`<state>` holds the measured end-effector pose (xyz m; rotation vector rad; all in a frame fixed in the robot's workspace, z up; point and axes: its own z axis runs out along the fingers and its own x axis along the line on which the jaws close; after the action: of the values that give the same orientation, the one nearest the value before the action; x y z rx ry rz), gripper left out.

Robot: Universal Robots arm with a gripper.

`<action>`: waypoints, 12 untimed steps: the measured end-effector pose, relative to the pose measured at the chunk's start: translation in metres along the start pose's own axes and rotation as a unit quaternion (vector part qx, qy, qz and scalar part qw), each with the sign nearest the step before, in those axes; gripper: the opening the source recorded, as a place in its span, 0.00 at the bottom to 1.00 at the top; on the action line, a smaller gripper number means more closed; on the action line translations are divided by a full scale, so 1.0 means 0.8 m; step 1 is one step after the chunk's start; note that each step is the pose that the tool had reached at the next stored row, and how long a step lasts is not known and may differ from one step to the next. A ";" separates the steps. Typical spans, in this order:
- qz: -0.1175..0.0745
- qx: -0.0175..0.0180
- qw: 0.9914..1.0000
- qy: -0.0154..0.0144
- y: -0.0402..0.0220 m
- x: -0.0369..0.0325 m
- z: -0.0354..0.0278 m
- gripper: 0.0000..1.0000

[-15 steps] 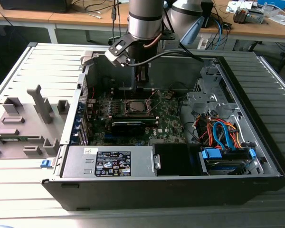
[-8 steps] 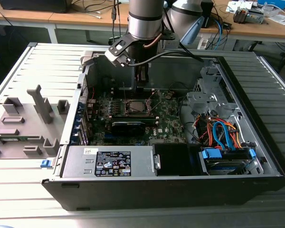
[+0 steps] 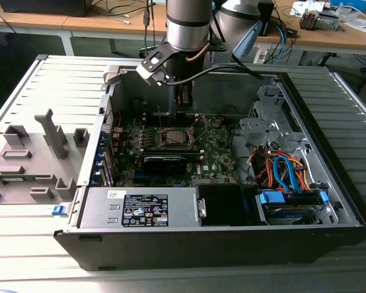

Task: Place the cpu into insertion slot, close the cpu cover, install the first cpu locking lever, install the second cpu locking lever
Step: 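Close the cpu cover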

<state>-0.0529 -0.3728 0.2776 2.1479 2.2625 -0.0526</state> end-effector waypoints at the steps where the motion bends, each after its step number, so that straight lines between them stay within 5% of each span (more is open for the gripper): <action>1: 0.000 0.000 1.000 0.000 0.0011 0.0000 0.0000 0.11; 12: 0.000 0.000 1.000 0.000 0.0112 -0.0006 -0.0001 0.11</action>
<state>-0.0439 -0.3728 0.2776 2.1478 2.2625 -0.0527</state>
